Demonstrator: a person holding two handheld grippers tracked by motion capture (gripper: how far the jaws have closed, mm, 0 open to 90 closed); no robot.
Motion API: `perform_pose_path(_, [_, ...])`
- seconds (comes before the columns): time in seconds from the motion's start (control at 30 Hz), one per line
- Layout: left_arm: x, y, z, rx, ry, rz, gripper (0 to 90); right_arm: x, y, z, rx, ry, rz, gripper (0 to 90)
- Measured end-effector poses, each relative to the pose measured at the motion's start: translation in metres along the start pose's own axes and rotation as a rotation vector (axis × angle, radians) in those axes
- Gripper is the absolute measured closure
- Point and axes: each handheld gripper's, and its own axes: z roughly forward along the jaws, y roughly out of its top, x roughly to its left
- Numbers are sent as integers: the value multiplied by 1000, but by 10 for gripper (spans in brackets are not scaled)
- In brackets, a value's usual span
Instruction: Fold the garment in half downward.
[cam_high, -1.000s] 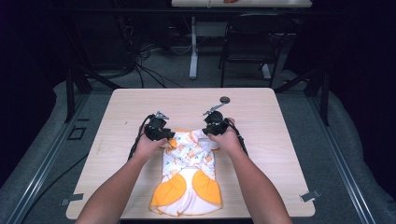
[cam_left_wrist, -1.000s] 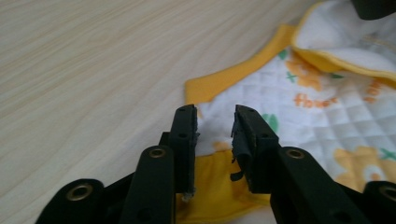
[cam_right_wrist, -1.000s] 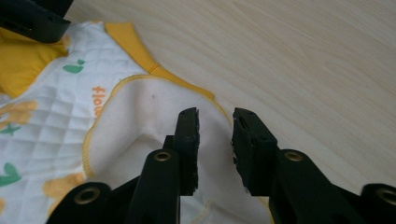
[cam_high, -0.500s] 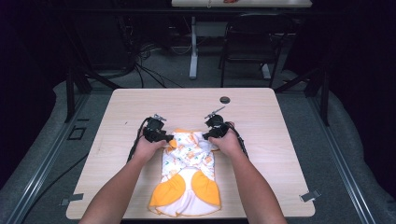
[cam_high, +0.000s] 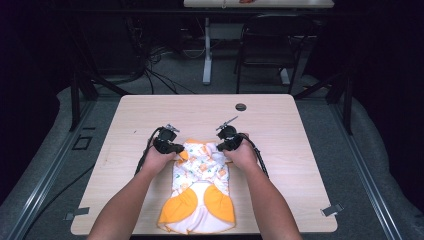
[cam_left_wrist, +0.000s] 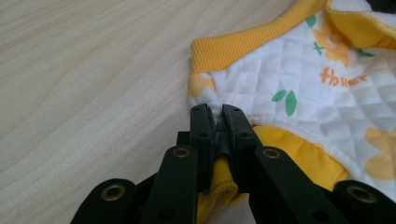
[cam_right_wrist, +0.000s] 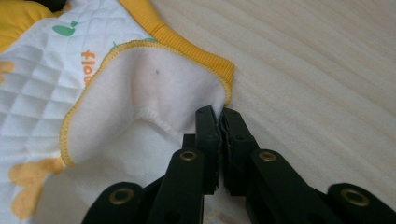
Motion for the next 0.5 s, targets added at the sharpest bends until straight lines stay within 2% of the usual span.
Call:
perform_pose_path(0.1, [0, 1, -1, 11, -5, -13, 851, 0, -1, 0, -12, 7, 11, 874])
perform_pose_path(0.17, [1, 3, -4, 19, -10, -10, 856, 1, 0, 0, -6, -4, 5, 875])
perform_pose_path(0.2, [2, 4, -6, 14, -7, -9, 856, 3, 1, -1, 6, -11, -7, 876])
perform_pose_path(0.23, [2, 5, -7, 9, -10, -9, 856, 5, 1, 0, -28, -6, 12, 877])
perform_pose_path(0.27, [2, 6, -9, 3, -13, -13, 857, 5, 3, -4, 0, -10, -11, 877])
perform_pose_path(0.4, [3, 7, -14, -17, -19, -20, 857, 2, 8, -15, -13, -3, -32, 878])
perform_pose_path(0.43, [3, 8, -17, -19, -14, -16, 857, 1, 8, -18, -31, 2, -15, 878])
perform_pose_path(0.5, [2, 10, -21, -37, -18, -21, 857, 1, 9, -24, -44, 9, -16, 878])
